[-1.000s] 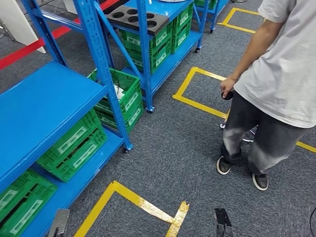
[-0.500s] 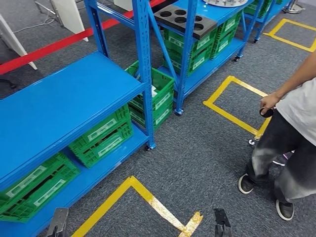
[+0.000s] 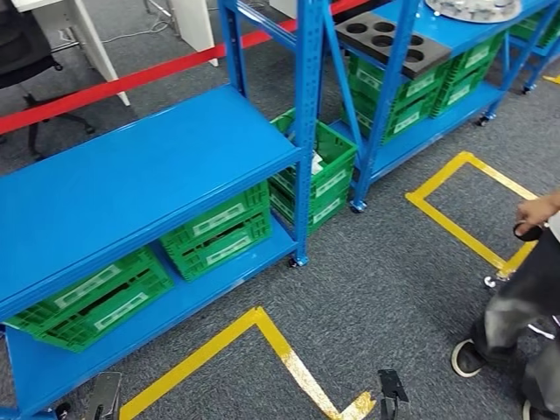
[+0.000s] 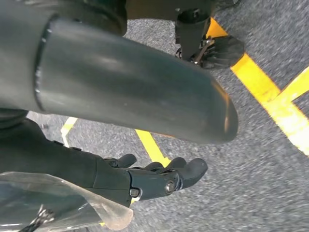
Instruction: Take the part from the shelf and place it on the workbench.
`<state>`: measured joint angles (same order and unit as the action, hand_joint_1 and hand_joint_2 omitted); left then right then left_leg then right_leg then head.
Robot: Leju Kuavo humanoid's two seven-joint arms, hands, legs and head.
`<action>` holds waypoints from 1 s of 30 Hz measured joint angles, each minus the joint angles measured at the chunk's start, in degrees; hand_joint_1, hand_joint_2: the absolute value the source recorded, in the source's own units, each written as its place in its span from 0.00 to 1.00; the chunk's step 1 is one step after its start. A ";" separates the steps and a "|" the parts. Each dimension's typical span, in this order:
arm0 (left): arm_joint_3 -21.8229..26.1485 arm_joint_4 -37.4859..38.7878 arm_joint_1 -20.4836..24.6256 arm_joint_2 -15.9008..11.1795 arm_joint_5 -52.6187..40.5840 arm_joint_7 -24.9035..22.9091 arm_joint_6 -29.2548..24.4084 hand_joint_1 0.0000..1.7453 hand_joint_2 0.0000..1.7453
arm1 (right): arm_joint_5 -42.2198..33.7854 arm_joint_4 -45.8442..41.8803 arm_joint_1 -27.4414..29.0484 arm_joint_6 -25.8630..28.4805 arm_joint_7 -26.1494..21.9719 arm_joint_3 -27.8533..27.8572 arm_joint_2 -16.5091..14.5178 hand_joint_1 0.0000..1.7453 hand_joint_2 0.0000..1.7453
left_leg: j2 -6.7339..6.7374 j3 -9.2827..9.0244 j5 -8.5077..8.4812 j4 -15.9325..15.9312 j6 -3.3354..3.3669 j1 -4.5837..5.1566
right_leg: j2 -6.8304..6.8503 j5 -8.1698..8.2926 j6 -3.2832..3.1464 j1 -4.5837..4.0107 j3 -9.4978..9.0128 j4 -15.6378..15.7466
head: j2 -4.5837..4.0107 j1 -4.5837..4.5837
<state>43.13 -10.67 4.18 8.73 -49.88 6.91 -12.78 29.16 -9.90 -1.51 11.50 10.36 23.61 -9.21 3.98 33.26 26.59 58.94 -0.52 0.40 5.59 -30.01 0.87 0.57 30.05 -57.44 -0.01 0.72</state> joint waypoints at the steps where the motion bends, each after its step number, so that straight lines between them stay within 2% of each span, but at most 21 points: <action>1: 0.04 0.00 0.05 -0.02 0.07 0.01 0.03 0.00 0.00 | 0.00 0.00 -0.04 -0.17 0.01 0.00 -0.02 0.00 0.00 | 0.48 -0.23 0.14 -0.74 0.37 0.28 | 0.60 -0.13 0.25 -0.15 -0.07 0.00 | 0.00 0.04; 3: 0.26 0.00 -0.05 -0.06 0.28 0.00 0.11 0.00 0.00 | -0.01 -0.02 -0.21 -0.34 0.08 0.01 -0.03 0.00 0.00 | -0.60 -0.08 0.03 -1.07 1.11 0.24 | 1.42 -0.42 0.83 -0.20 -0.17 0.08 | 0.00 0.13; 4: 0.40 0.00 -0.11 -0.04 0.43 -0.01 0.15 0.00 0.00 | -0.01 -0.03 -0.30 -0.35 0.11 0.01 -0.03 0.00 0.00 | -1.21 -0.14 -0.11 -1.30 1.49 0.06 | 0.61 -0.91 1.12 -0.08 -0.06 -0.28 | 0.00 0.19; 5: 0.52 0.00 -0.07 -0.04 0.56 -0.02 0.19 0.00 0.00 | -0.01 -0.04 -0.35 -0.35 0.14 0.02 -0.02 0.00 0.00 | -1.85 -0.22 -0.27 -1.56 1.84 -0.16 | -0.78 -1.89 1.35 0.03 0.46 -1.53 | 0.00 0.33; 7: 0.70 0.00 0.23 -0.03 0.69 -0.03 0.22 0.00 0.00 | 0.01 -0.03 -0.25 -0.36 0.20 0.03 -0.02 0.00 0.00 | -3.20 -0.28 -0.46 -1.77 2.31 -0.45 | -4.11 -5.21 1.63 0.24 3.30 -7.78 | 0.01 0.70; 8: 0.81 0.00 0.34 -0.07 0.75 -0.03 0.27 0.00 0.00 | 0.00 -0.03 -0.13 -0.37 0.23 0.04 -0.02 0.00 0.00 | -3.99 -0.25 -0.47 -1.76 2.41 -0.49 | -4.87 -6.81 1.72 0.25 5.33 -11.86 | 0.01 0.81; 9: 0.92 0.00 0.35 -0.08 0.85 -0.04 0.31 0.00 0.00 | -0.05 -0.02 -0.02 -0.38 0.26 0.09 -0.02 0.00 0.00 | -4.78 -0.27 -0.46 -1.74 2.47 -0.50 | -5.21 -7.67 1.82 0.28 7.07 -15.05 | 0.01 0.82; 10: 1.02 0.00 0.31 -0.07 0.98 -0.04 0.34 0.00 0.00 | -0.15 -0.02 0.04 -0.39 0.26 0.20 -0.02 0.00 0.00 | -5.60 -0.30 -0.44 -1.71 2.48 -0.52 | -5.37 -7.40 1.88 0.29 8.05 -16.39 | 0.01 0.81; 11: 1.10 0.00 0.26 -0.06 1.12 -0.05 0.36 0.00 0.00 | -0.29 -0.02 0.05 -0.39 0.20 0.34 -0.02 0.00 0.00 | -6.45 -0.34 -0.42 -1.65 2.45 -0.57 | -5.50 -5.94 1.91 0.33 7.94 -15.36 | 0.01 0.80; 12: 1.19 0.00 0.25 -0.03 1.23 -0.05 0.36 0.00 0.00 | -0.46 -0.02 0.02 -0.39 0.12 0.48 -0.02 0.00 0.00 | -7.30 -0.38 -0.36 -1.53 2.35 -0.65 | -5.85 -3.71 1.92 0.42 6.86 -12.37 | 0.00 0.80; 13: 1.28 0.00 0.27 -0.02 1.28 -0.05 0.36 0.00 0.00 | -0.63 -0.02 -0.02 -0.39 0.03 0.60 -0.02 0.00 0.00 | -8.14 -0.34 -0.24 -1.33 2.16 -0.75 | -7.02 -1.58 1.94 0.63 5.31 -8.57 | -0.01 0.82; 14: 1.37 0.00 0.32 -0.01 1.31 -0.05 0.36 0.00 0.00 | -0.78 -0.02 -0.04 -0.39 -0.03 0.68 -0.02 0.00 0.00 | -8.97 -0.17 -0.07 -0.92 1.86 -0.75 | -8.38 -0.19 1.93 0.88 3.76 -4.97 | -0.01 0.79; 15: 1.43 0.00 0.37 -0.02 1.34 -0.05 0.36 0.00 0.00 | -0.88 -0.02 -0.03 -0.42 -0.07 0.73 -0.02 0.00 0.00 | -9.68 0.12 0.00 -0.59 1.48 -0.78 | -9.50 0.44 1.83 1.03 2.61 -2.65 | -0.01 0.77; 16: 1.48 0.00 0.35 -0.03 1.37 -0.05 0.36 0.00 0.00 | -0.95 -0.02 -0.05 -0.43 -0.09 0.79 -0.02 0.00 0.00 | -10.34 0.46 0.00 -0.34 1.07 -0.83 | -10.24 0.37 1.66 1.08 2.00 -1.59 | -0.01 0.72; 18: 1.60 0.00 0.13 -0.12 1.45 -0.05 0.36 0.00 0.00 | -1.01 -0.02 -0.06 -0.44 -0.14 0.96 -0.02 0.00 0.00 | -11.46 0.96 -0.23 -0.31 0.29 -1.01 | -9.38 0.25 1.01 0.94 1.68 -1.44 | 0.00 0.69; 19: 1.71 0.00 -0.02 -0.11 1.54 -0.05 0.36 0.00 0.00 | -1.02 -0.02 -0.13 -0.40 -0.23 1.09 -0.01 0.00 0.00 | -10.99 1.15 -0.06 -0.08 -0.03 -0.99 | -8.76 0.34 0.65 0.95 1.59 -1.32 | 0.00 0.63; 21: 1.92 0.00 0.02 -0.09 1.71 -0.05 0.37 0.00 0.00 | -1.03 -0.02 -0.17 -0.36 -0.52 1.35 0.00 0.00 0.00 | -8.23 2.49 1.75 2.95 -0.58 -0.85 | -7.28 0.43 -0.11 1.03 1.30 -1.02 | 0.01 0.22; 22: 1.97 0.00 0.17 0.01 1.75 -0.05 0.38 0.00 0.00 | -1.04 -0.02 -0.13 -0.32 -0.66 1.46 0.01 0.00 0.00 | -6.46 3.93 3.38 6.18 -0.80 -0.82 | -6.42 0.34 -0.38 0.89 1.16 -0.99 | 0.01 0.02; 24: 1.98 0.00 0.41 0.04 1.75 -0.05 0.39 0.00 0.00 | -1.06 -0.02 0.00 -0.27 -0.88 1.67 0.01 0.00 0.00 | -5.00 7.34 6.32 13.47 -1.02 -0.91 | -4.58 0.09 -0.72 0.63 0.99 -0.99 | 0.01 -0.12; 26: 2.02 0.00 0.32 0.05 1.79 -0.05 0.41 0.00 0.00 | -1.08 -0.02 0.01 -0.24 -1.06 1.87 0.01 0.00 0.00 | -4.76 8.71 6.62 16.40 -1.00 -0.93 | -3.22 -0.12 -0.81 0.51 0.82 -1.00 | 0.01 -0.14; 30: 2.05 0.00 0.22 0.05 1.82 -0.05 0.43 0.00 0.00 | -1.09 -0.02 -0.01 -0.24 -1.11 1.95 0.01 0.00 0.00 | -4.75 8.48 5.84 15.97 -0.93 -0.93 | -2.72 -0.22 -0.79 0.48 0.73 -1.00 | 0.01 -0.15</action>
<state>45.18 -10.67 4.41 8.79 -48.06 6.86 -12.35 28.06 -9.92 -1.52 11.26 9.25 25.56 -9.20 -0.76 41.74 32.42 74.91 -1.45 -0.53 2.87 -30.23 0.08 1.05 30.77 -58.44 0.00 0.57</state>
